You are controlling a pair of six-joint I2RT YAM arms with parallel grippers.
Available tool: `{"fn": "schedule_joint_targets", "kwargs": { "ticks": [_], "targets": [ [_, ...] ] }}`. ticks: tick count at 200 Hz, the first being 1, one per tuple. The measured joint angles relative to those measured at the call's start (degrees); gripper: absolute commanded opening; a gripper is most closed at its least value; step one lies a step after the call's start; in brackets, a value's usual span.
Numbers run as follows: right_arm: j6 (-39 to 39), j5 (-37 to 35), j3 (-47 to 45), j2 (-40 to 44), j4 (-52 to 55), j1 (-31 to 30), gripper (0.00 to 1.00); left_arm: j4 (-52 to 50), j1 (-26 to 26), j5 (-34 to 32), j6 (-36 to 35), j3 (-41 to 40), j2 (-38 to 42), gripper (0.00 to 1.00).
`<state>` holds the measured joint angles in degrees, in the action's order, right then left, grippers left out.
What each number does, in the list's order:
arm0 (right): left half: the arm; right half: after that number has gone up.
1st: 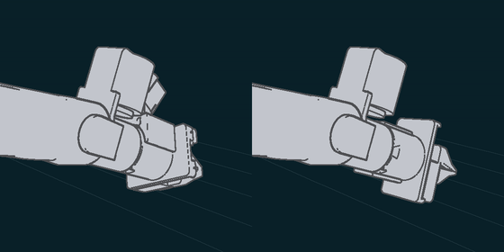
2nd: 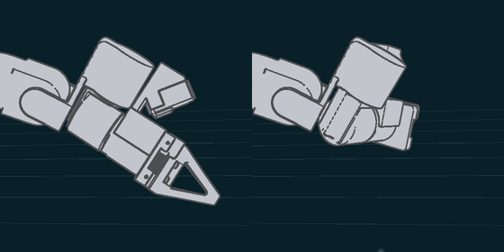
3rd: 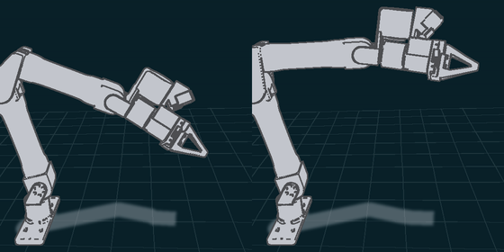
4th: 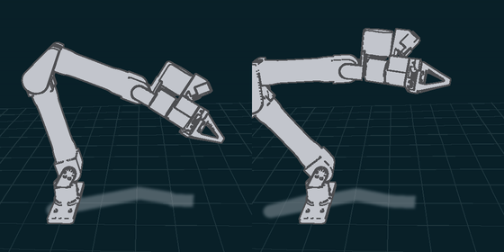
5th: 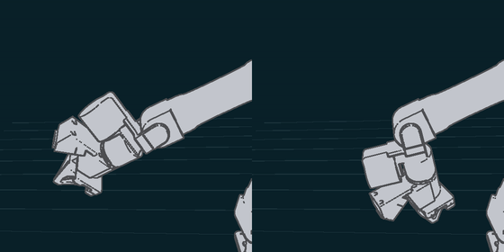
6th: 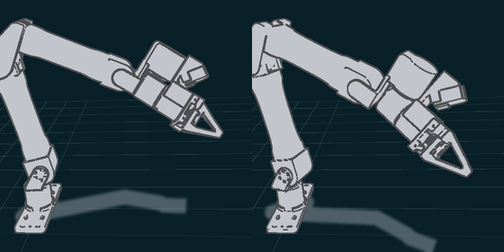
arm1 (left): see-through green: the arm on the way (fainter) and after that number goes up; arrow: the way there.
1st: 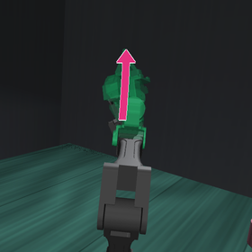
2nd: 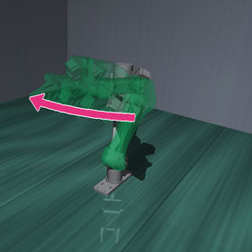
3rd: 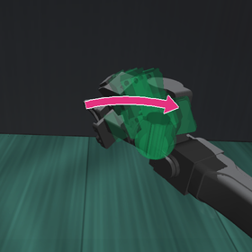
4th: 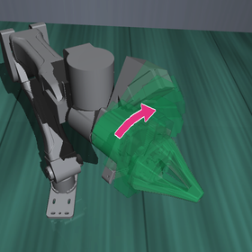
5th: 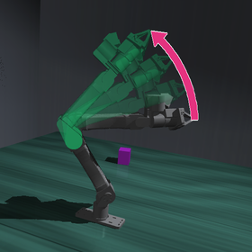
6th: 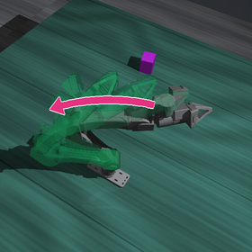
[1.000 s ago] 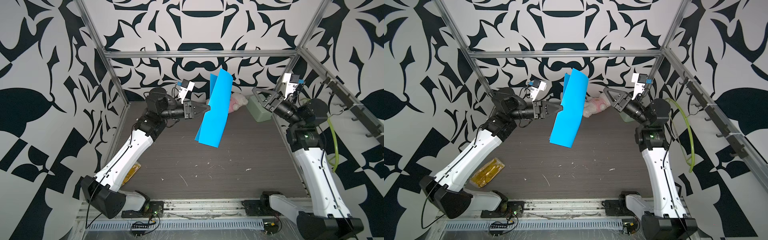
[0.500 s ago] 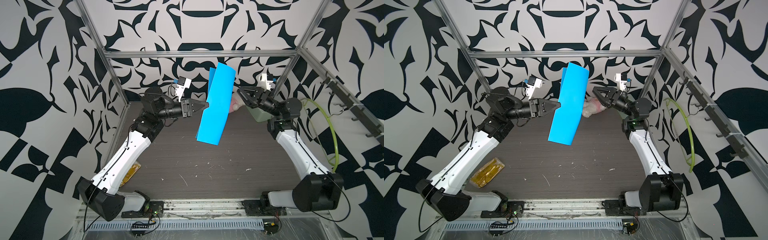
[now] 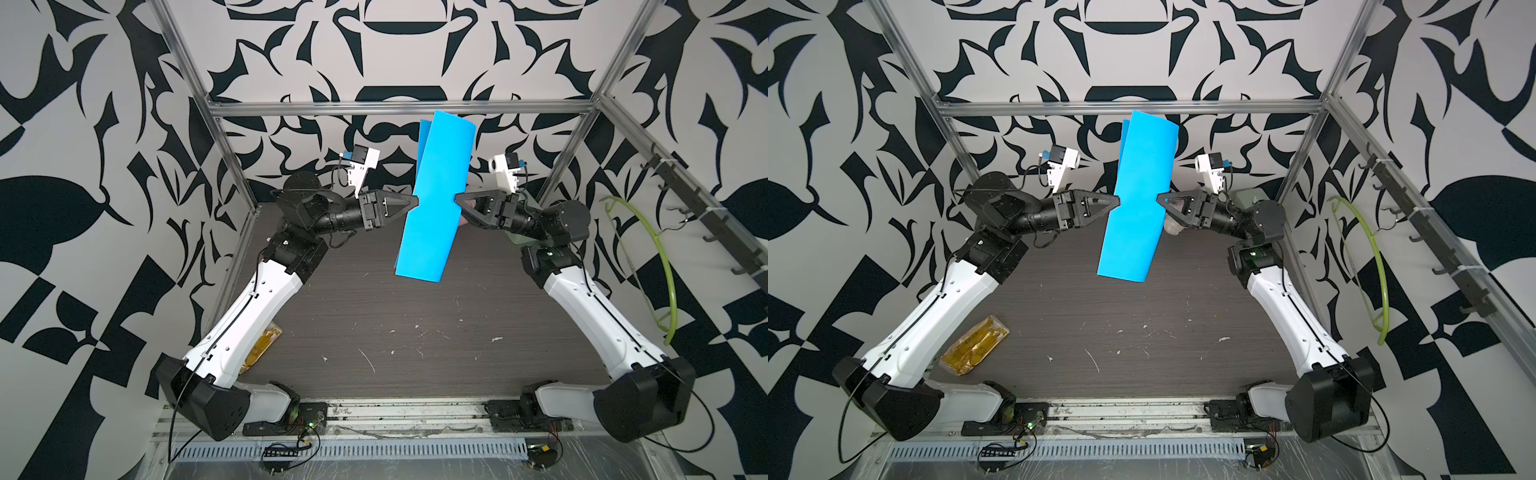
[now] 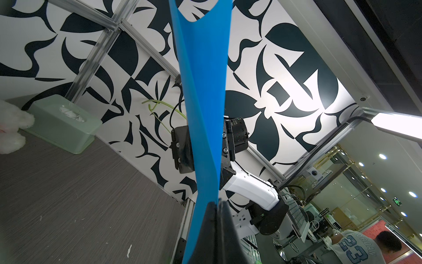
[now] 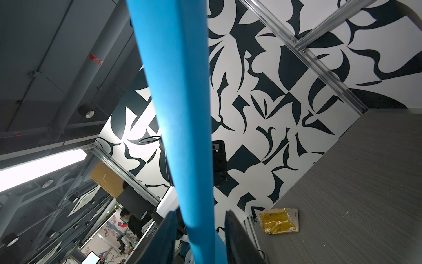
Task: Fold the rectangular paper in half along the long edge
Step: Fold the paper.
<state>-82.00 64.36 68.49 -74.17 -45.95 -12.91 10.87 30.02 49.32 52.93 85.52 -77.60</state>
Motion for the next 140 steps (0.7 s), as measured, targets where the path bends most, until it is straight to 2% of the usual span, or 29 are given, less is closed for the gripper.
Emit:
{"fn": "schedule_joint_targets", "kwargs": {
  "ticks": [28, 59, 73, 97, 111, 130, 140],
  "targets": [
    [1.22, -0.04, 0.02, 0.0, 1.18, -0.44, 0.0, 0.46, 0.0, -0.02, 0.13, 0.0, -0.07, 0.0],
    [1.36, -0.09, 0.02, 0.0, 0.68, -0.81, 0.0, 0.74, 0.0, 0.0, 0.22, 0.0, -0.09, 0.0],
    [1.62, -0.11, 0.02, 0.0, 0.68, -0.81, 0.13, 0.74, 0.0, 0.0, 0.22, 0.0, -0.09, 0.0],
    [2.97, -0.24, 0.39, 0.0, 1.66, -0.85, 0.19, 0.63, 0.0, -0.02, 0.2, 0.0, -0.09, 0.0],
    [3.98, -0.37, 1.49, -0.13, 2.54, -0.85, 0.17, 0.55, 0.0, -0.02, 0.2, 0.0, -0.09, 0.0],
    [4.76, -0.74, 3.34, -0.28, 2.05, -0.85, 0.0, 0.42, 0.0, -0.04, 0.22, 0.0, -0.09, 0.0],
    [4.26, -0.7, 4.26, -0.66, 0.9, -0.85, 0.0, 0.48, 0.0, -0.28, 0.2, 0.0, -0.09, 0.0]
  ]
}}
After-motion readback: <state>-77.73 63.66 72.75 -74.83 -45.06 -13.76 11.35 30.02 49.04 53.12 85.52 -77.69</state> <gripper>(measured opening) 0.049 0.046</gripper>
